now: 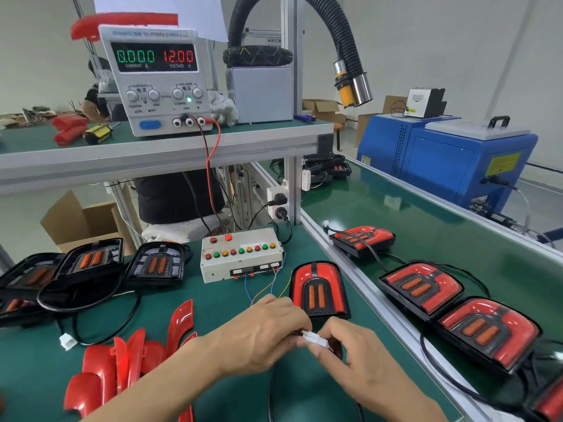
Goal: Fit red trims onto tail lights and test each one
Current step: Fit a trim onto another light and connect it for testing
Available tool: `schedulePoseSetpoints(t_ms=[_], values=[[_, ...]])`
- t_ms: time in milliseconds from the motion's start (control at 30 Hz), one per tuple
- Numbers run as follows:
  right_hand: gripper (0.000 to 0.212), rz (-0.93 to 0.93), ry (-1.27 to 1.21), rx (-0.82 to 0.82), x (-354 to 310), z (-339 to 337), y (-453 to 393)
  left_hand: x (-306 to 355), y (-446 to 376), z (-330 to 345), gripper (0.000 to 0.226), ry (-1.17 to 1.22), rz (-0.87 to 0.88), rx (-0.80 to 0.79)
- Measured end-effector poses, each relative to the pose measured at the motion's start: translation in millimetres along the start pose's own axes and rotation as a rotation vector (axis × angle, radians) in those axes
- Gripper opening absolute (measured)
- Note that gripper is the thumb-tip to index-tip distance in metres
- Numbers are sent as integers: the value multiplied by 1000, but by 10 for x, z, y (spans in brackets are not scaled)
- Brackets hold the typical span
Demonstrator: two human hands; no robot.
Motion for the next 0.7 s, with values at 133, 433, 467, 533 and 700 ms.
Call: schedulePoseSetpoints(t_ms=[133, 433, 467, 533, 700], values=[[26, 43, -45, 15, 60, -3, -9, -34, -30, 20, 25, 9, -8, 8], [31, 101, -105, 17, 70, -5, -25, -60, -39, 65, 21, -52, -2, 29], [33, 109, -115, 21, 63, -4, -29, -63, -40, 68, 22, -55, -7, 23], [32, 130, -151, 9, 70, 1, -31, -47, -44, 69, 21, -63, 1, 5], [36, 230, -181, 85, 260, -200, 58, -262, 99, -27, 22, -51, -70, 9]])
Point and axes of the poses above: each hand's wrist, its own y-axis away from the middle knuckle, its own z-axis out of the palm, x = y × z, the point moved 7 cm from there along -y, towards the middle knuckle
